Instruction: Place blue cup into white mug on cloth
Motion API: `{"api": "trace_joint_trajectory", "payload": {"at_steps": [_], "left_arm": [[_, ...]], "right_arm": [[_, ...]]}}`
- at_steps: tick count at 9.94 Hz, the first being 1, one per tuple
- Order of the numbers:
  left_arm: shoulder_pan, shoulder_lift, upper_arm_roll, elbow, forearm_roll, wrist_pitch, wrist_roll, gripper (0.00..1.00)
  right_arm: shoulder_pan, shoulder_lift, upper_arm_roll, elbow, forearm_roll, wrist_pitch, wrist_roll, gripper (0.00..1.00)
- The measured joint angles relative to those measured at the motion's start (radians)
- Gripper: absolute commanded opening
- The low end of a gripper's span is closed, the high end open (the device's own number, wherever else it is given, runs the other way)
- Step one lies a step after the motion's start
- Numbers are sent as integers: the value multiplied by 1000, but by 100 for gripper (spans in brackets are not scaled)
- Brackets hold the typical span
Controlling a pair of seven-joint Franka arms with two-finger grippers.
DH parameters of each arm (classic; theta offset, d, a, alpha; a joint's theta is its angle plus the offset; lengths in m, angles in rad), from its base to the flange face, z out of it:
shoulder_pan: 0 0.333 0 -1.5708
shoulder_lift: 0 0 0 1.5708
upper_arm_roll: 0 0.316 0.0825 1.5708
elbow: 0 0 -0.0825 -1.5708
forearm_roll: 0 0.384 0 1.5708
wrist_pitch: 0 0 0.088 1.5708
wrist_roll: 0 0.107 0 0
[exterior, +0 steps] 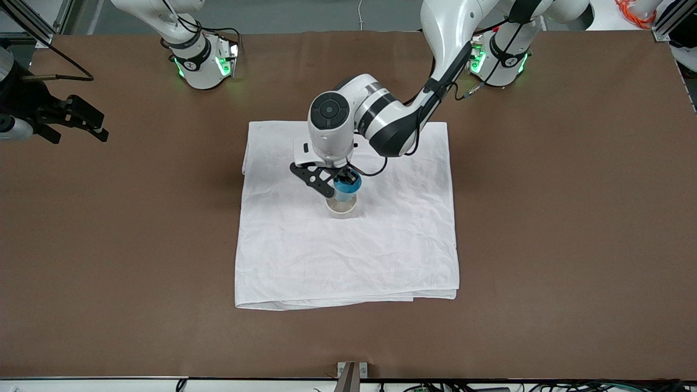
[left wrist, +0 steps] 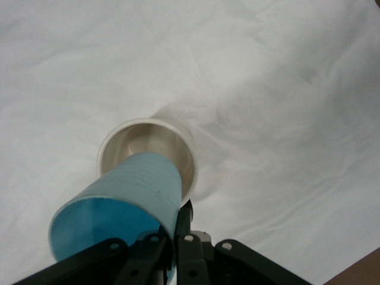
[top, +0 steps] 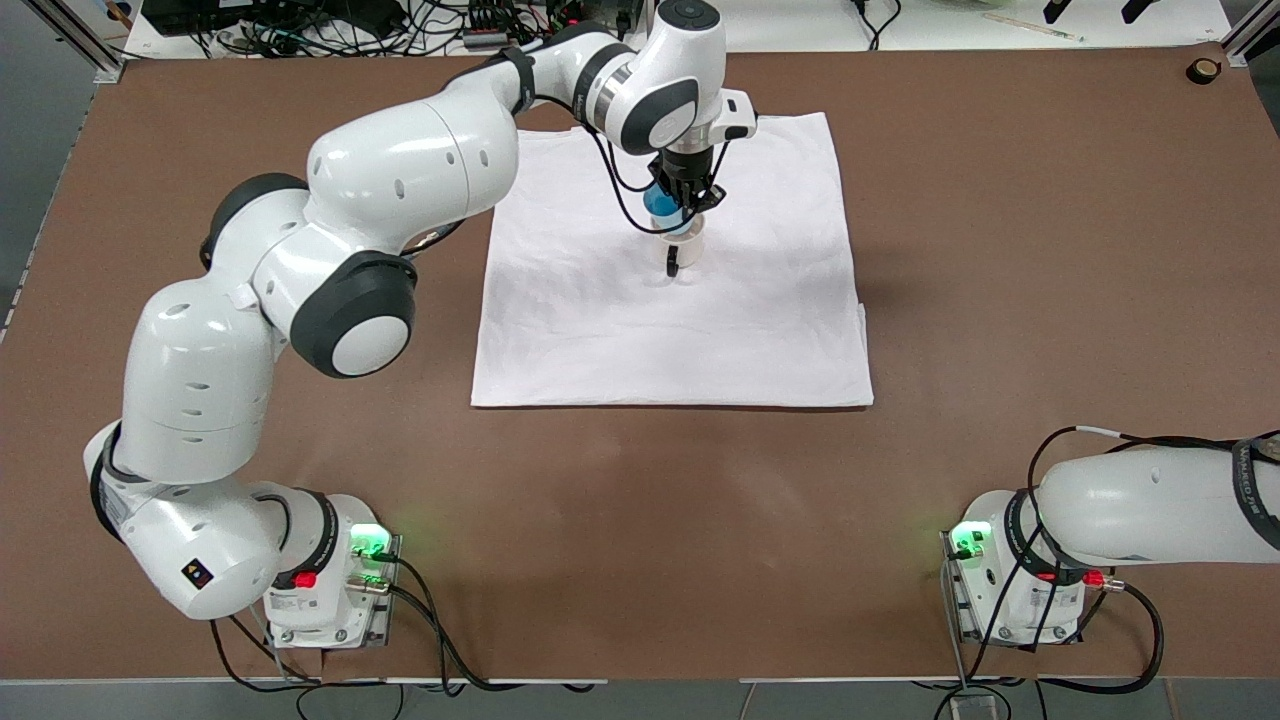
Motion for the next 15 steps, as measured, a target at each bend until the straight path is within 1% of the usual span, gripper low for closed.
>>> {"api": "trace_joint_trajectory", "payload": {"at_steps": [2, 4, 6, 8, 9, 10, 11, 12, 15], "left_arm": [[-6, 17, 0, 0, 38, 18, 1, 0], [-15, 37, 0, 0, 43, 36, 1, 0], [-19, 43, 0, 0, 43, 38, 1, 0], [-19, 48, 0, 0, 44, 38, 1, 3], [-19, 52, 0, 0, 45, 38, 1, 10], [-19, 54, 0, 0, 45, 38, 1, 23], [-19, 58, 0, 0, 45, 38, 1, 25], [-19, 62, 0, 0, 45, 38, 1, 33], [-19, 63, 0, 5, 45, 38, 1, 36]], "right_arm": [[0, 14, 2, 0, 0, 38, 0, 100], [0, 35, 2, 4, 0, 55, 4, 100], [-1, 72, 2, 56, 0, 54, 7, 100], [-3, 92, 2, 91, -32, 13, 8, 100], [-3, 93, 2, 97, -53, -14, 8, 100], [-4, 94, 1, 101, -63, -34, 8, 100], [-5, 94, 1, 103, -66, -46, 8, 100], [-5, 94, 1, 104, -66, -58, 8, 100], [-31, 95, -2, 124, -67, -91, -32, 100]]}}
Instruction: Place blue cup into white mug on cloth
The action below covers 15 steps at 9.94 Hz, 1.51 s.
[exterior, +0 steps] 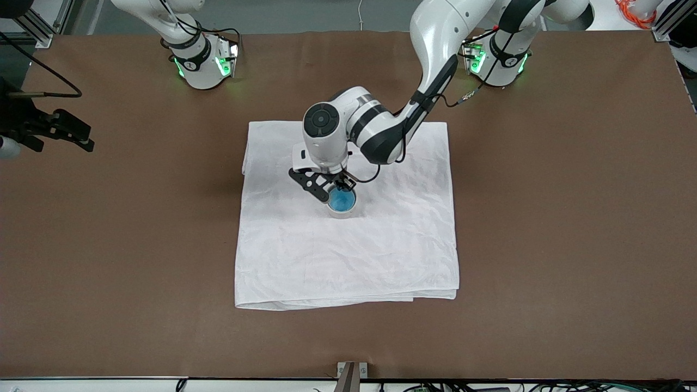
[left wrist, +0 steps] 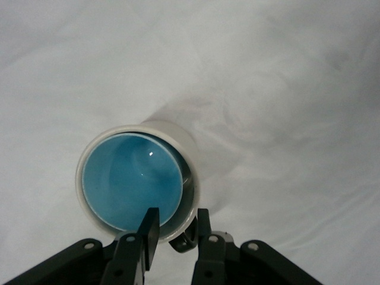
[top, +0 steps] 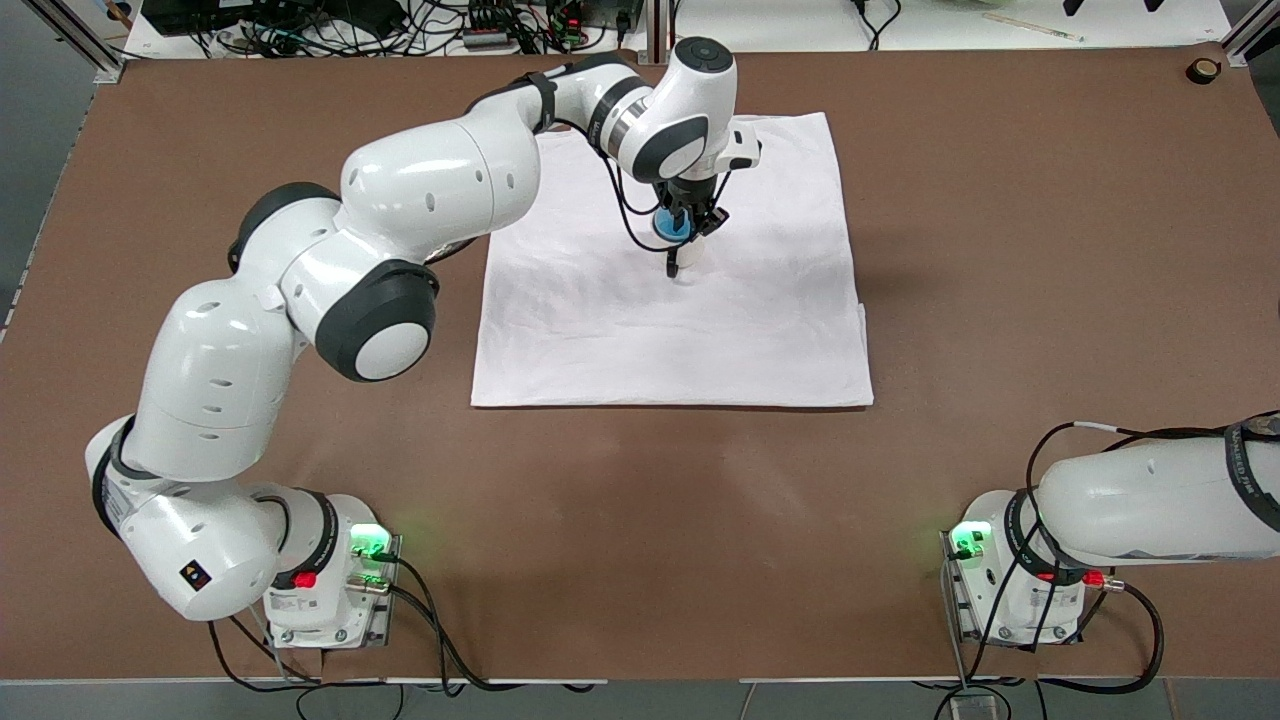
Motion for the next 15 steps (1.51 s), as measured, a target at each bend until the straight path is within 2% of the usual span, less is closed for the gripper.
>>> {"api": "trace_joint_trajectory", "payload": {"at_steps": [3, 5, 7, 8, 9, 12, 15], "left_arm": [[1, -18, 2, 17, 0, -25, 0, 38], [12, -84, 8, 32, 1, -111, 0, 42], [77, -179, 14, 36, 2, -214, -3, 50], [129, -217, 16, 36, 4, -273, -4, 63], [191, -242, 19, 36, 4, -310, -4, 100], [415, -292, 19, 37, 5, -320, 5, 100], [571, -358, 25, 39, 6, -322, 3, 100]], "right_arm": [[-19, 0, -2, 5, 1, -23, -14, 100], [-23, 2, -12, 5, 8, -41, -14, 100], [-25, 2, -20, 5, 12, -46, -14, 100], [-25, 2, -20, 5, 13, -46, -15, 100], [-25, 2, -19, 5, 14, -46, -15, 100], [-25, 2, -19, 6, 15, -47, -15, 100], [-25, 3, -18, 7, 15, -47, -16, 100]]}}
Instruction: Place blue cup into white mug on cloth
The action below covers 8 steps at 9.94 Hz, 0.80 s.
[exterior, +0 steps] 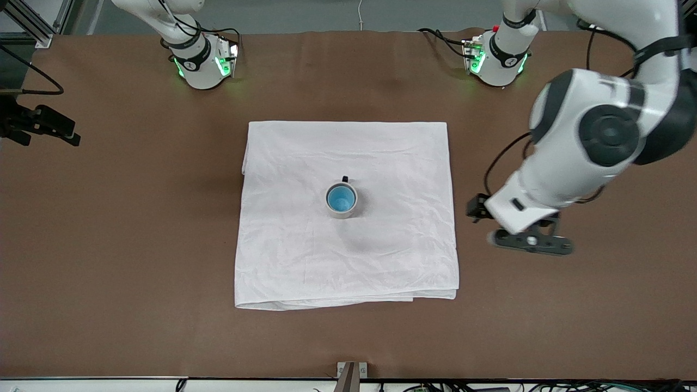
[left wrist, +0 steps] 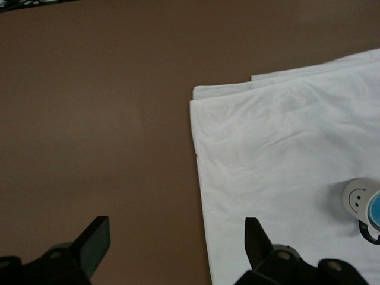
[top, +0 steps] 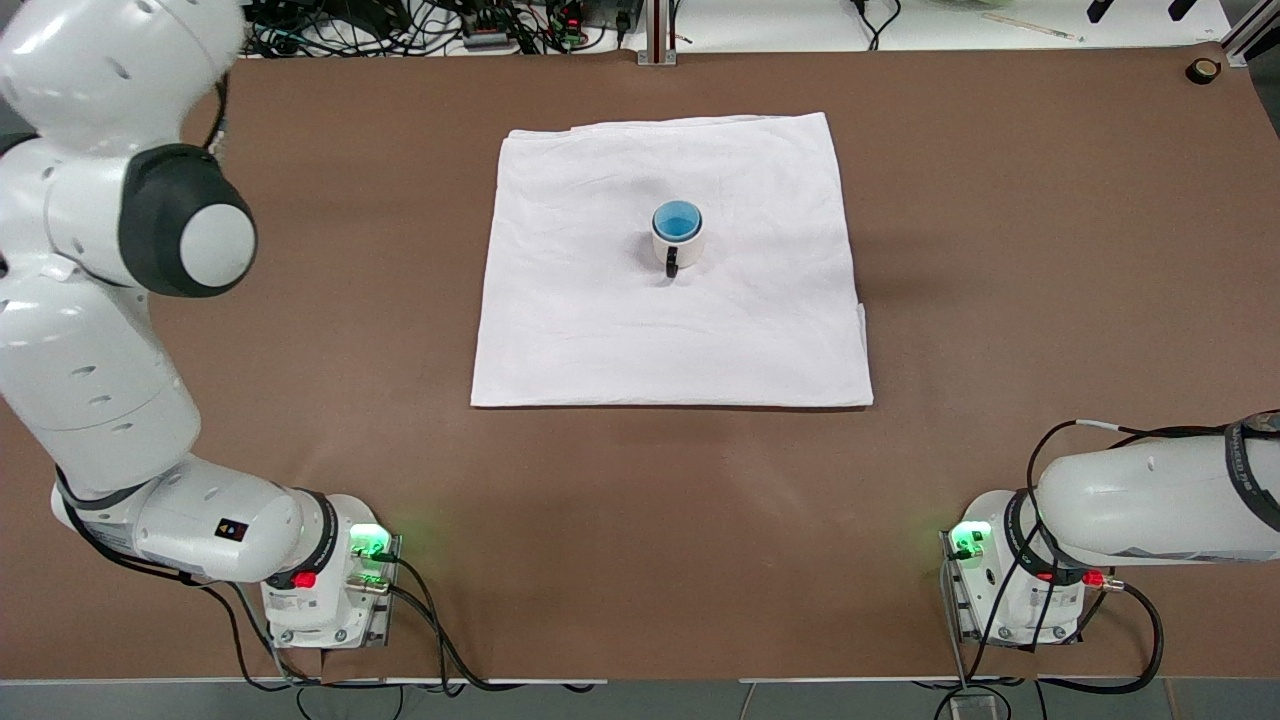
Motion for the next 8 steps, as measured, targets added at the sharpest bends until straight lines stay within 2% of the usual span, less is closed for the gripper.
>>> {"api": "trace_joint_trajectory", "payload": {"at_steps": [2, 5, 7, 8], "left_arm": [[117, -64, 11, 0, 1, -46, 0, 100], [312, -109, 8, -3, -11, -95, 135, 100], [316, -151, 12, -32, -21, -96, 142, 100], [308, -201, 12, -94, -21, -77, 136, 100]], "right_arm": [[0, 0, 1, 1, 0, 1, 0, 100], [1, 0, 2, 1, 0, 1, -1, 100], [2, 0, 3, 1, 0, 1, -1, 100], [2, 0, 3, 1, 0, 1, -1, 100]]}}
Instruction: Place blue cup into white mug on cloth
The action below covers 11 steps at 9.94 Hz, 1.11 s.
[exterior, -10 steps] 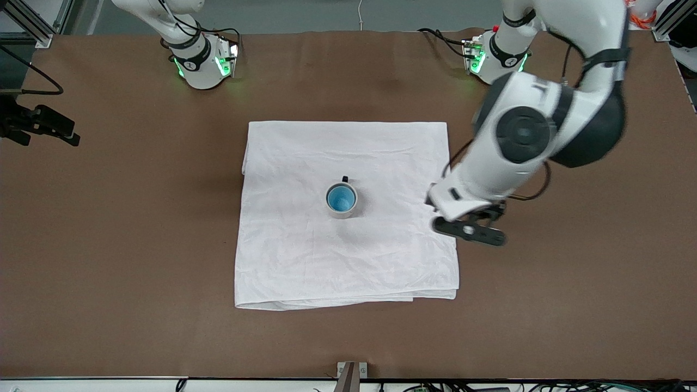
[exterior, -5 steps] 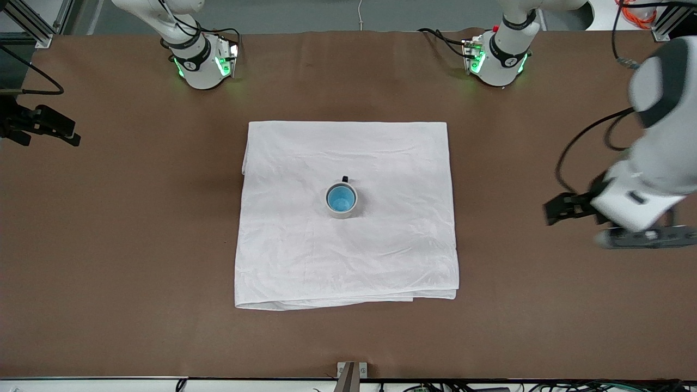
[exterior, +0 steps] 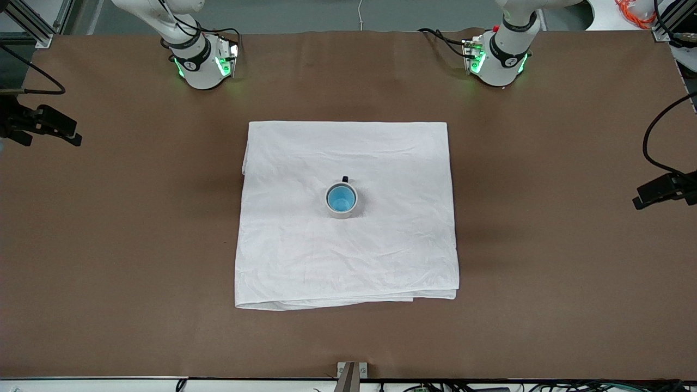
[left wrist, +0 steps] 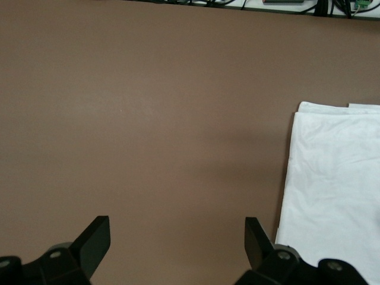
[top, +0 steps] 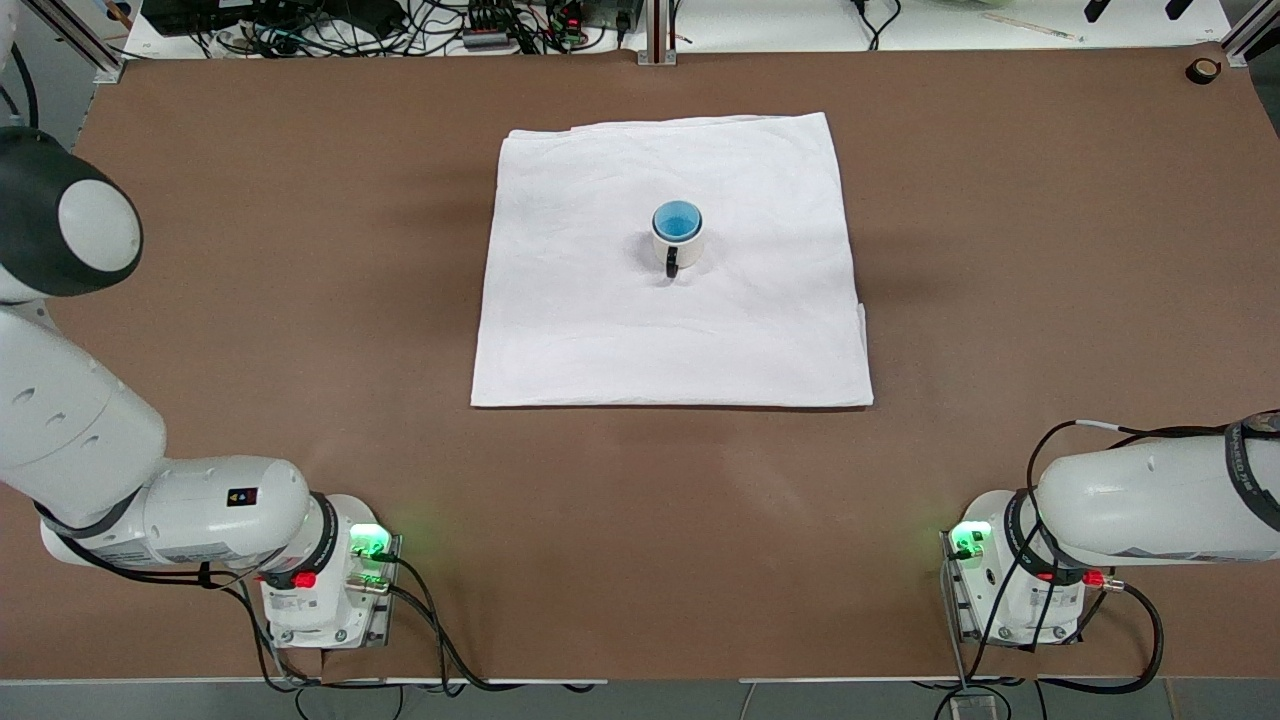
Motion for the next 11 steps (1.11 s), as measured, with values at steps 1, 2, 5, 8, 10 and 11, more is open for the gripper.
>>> {"api": "trace_joint_trajectory", "payload": {"at_steps": [1, 2, 5, 8, 10, 11], "left_arm": [[-4, -66, 0, -96, 0, 50, -1, 100], [-4, -132, 0, -191, 0, 88, -1, 100], [-3, -199, 0, -289, 0, 92, 3, 100], [-4, -197, -2, -300, 0, 88, 25, 100], [-5, -198, -2, -282, 0, 89, 27, 100], [-6, -198, -3, -275, 0, 85, 27, 100]], "right_arm": [[0, 0, 0, 0, 0, 0, 0, 100], [0, 0, 0, 0, 0, 0, 0, 100], [0, 0, 0, 0, 0, 0, 0, 100], [0, 0, 0, 0, 0, 0, 0, 100], [0, 0, 0, 0, 0, 1, 0, 100], [1, 0, 1, 0, 0, 1, -1, 100]]}}
